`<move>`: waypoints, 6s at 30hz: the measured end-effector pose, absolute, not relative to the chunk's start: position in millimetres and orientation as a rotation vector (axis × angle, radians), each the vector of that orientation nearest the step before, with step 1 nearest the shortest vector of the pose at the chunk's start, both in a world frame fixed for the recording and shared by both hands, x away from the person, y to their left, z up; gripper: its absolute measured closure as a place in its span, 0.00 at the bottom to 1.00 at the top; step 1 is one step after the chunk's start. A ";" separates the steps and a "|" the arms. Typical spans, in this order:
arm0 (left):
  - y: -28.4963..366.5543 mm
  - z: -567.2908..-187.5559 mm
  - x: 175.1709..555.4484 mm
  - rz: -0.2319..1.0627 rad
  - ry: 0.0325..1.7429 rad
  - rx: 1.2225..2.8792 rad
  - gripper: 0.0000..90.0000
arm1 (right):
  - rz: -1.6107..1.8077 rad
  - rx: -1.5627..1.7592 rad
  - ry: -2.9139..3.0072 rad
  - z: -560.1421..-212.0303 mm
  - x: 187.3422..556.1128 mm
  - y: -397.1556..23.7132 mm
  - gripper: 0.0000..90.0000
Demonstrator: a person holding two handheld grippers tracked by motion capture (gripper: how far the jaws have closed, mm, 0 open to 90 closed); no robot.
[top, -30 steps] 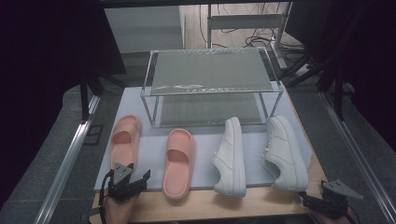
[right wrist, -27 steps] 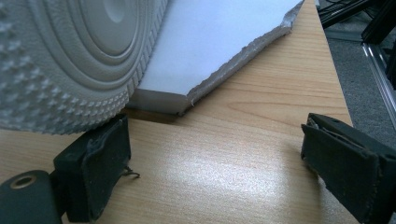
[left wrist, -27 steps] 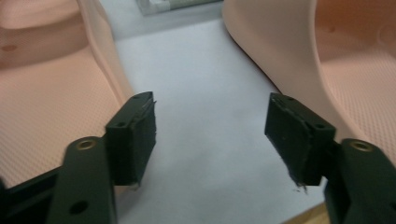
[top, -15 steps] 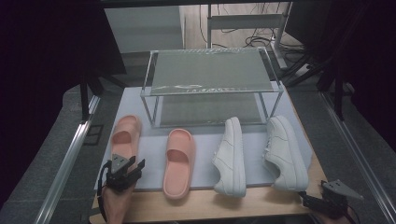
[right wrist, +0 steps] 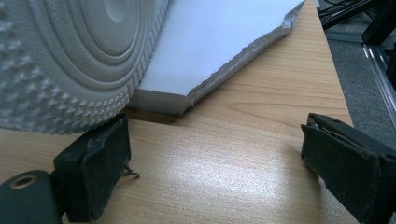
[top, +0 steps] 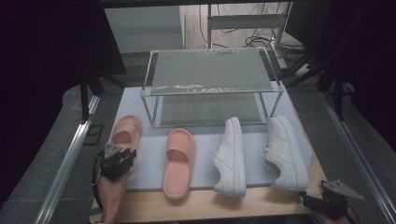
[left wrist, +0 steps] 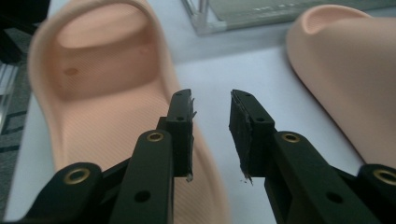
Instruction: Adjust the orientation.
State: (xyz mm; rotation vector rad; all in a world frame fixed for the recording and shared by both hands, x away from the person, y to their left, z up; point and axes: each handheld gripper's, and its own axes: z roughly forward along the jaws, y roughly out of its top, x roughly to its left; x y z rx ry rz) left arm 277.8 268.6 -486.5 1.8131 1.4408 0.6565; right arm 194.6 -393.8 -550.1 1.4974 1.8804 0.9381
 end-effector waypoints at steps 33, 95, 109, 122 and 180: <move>273.2 -487.7 343.0 0.618 1.572 1.839 0.90 | 0.942 1.493 1.882 -550.4 194.3 -394.3 0.09; 205.0 -469.1 278.8 0.691 1.207 2.044 0.95 | 0.948 1.492 1.879 -550.8 194.3 -394.2 0.09; 183.7 -471.1 286.9 0.667 1.166 2.061 0.95 | 0.949 1.491 1.878 -550.9 194.2 -394.2 0.09; 169.3 -470.1 304.1 0.656 1.147 2.054 0.95 | 0.950 1.487 1.879 -551.1 194.2 -394.4 0.09; 184.6 -470.2 343.3 0.569 1.235 1.908 0.95 | 0.957 1.476 1.886 -551.6 193.9 -394.3 0.09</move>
